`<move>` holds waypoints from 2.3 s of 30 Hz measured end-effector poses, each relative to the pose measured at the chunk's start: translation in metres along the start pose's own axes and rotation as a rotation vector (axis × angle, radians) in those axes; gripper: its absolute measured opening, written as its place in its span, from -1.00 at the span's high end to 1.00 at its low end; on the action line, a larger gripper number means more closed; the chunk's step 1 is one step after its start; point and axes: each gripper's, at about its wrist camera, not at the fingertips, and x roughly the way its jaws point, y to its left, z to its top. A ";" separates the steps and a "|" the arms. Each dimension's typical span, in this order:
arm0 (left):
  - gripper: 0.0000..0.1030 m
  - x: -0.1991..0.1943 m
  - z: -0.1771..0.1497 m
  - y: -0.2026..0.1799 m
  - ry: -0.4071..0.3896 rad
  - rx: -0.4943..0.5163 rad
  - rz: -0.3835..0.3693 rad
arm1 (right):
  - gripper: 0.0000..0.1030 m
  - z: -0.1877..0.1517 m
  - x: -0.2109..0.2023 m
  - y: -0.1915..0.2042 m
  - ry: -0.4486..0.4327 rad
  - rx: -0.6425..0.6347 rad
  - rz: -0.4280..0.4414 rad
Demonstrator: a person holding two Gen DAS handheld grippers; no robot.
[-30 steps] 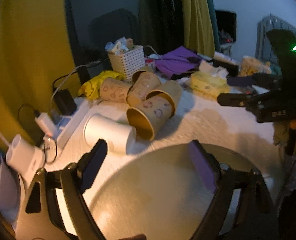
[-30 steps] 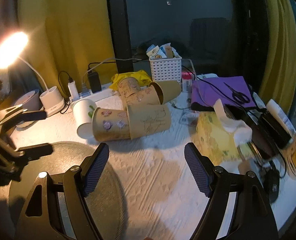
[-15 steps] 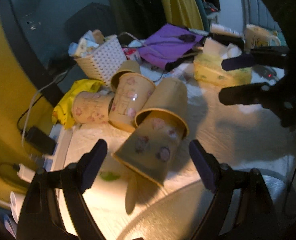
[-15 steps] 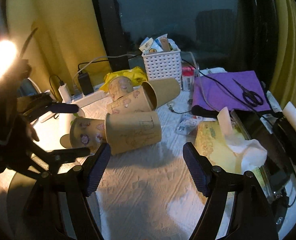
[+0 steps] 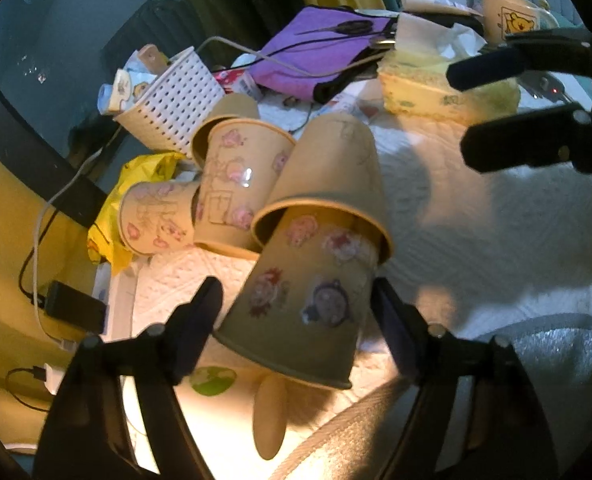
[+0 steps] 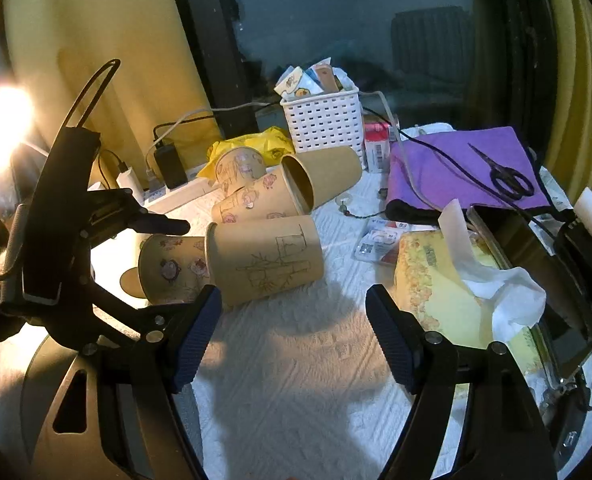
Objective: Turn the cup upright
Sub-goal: 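Move the left gripper to the tan printed paper cup lying on its side and grasp it, then carry the held tan cup with the left gripper onto the grey mat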
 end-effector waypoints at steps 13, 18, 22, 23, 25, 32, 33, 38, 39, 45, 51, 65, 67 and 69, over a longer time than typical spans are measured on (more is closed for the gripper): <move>-0.45 -0.056 -0.010 -0.004 -0.050 -0.027 0.007 | -0.52 -0.004 -0.033 0.021 -0.042 -0.005 -0.011; -0.45 -0.082 -0.031 -0.013 -0.071 -0.065 -0.037 | -0.52 -0.011 -0.047 0.036 -0.047 -0.015 -0.022; -0.45 -0.106 -0.046 -0.023 -0.102 -0.095 -0.091 | -0.52 -0.018 -0.064 0.056 -0.058 -0.032 -0.028; -0.45 -0.113 -0.052 -0.027 -0.112 -0.101 -0.114 | -0.52 -0.020 -0.068 0.061 -0.060 -0.037 -0.028; -0.45 -0.123 -0.061 -0.035 -0.126 -0.104 -0.132 | -0.52 -0.025 -0.074 0.071 -0.061 -0.042 -0.025; -0.45 -0.150 -0.108 -0.063 -0.153 -0.143 -0.191 | -0.52 -0.057 -0.085 0.102 -0.027 -0.054 -0.009; -0.45 -0.152 -0.115 -0.067 -0.154 -0.153 -0.200 | -0.52 -0.061 -0.086 0.106 -0.019 -0.055 -0.007; -0.45 -0.163 -0.149 -0.083 -0.164 -0.173 -0.247 | -0.52 -0.079 -0.091 0.128 -0.003 -0.069 0.023; -0.45 -0.165 -0.155 -0.086 -0.165 -0.172 -0.250 | -0.52 -0.082 -0.093 0.133 -0.003 -0.072 0.027; -0.46 -0.169 -0.173 -0.099 -0.164 -0.147 -0.254 | -0.52 -0.098 -0.092 0.150 0.024 -0.070 0.043; -0.56 -0.170 -0.180 -0.095 -0.188 -0.193 -0.279 | -0.52 -0.101 -0.091 0.160 0.058 -0.119 0.096; -0.82 -0.189 -0.220 -0.077 -0.222 -0.337 -0.317 | -0.52 -0.081 -0.068 0.223 0.170 -0.465 0.396; -0.82 -0.189 -0.230 -0.071 -0.216 -0.352 -0.302 | -0.52 -0.084 -0.064 0.230 0.199 -0.506 0.402; -0.82 -0.187 -0.241 -0.062 -0.214 -0.378 -0.292 | -0.52 -0.087 -0.061 0.235 0.220 -0.547 0.415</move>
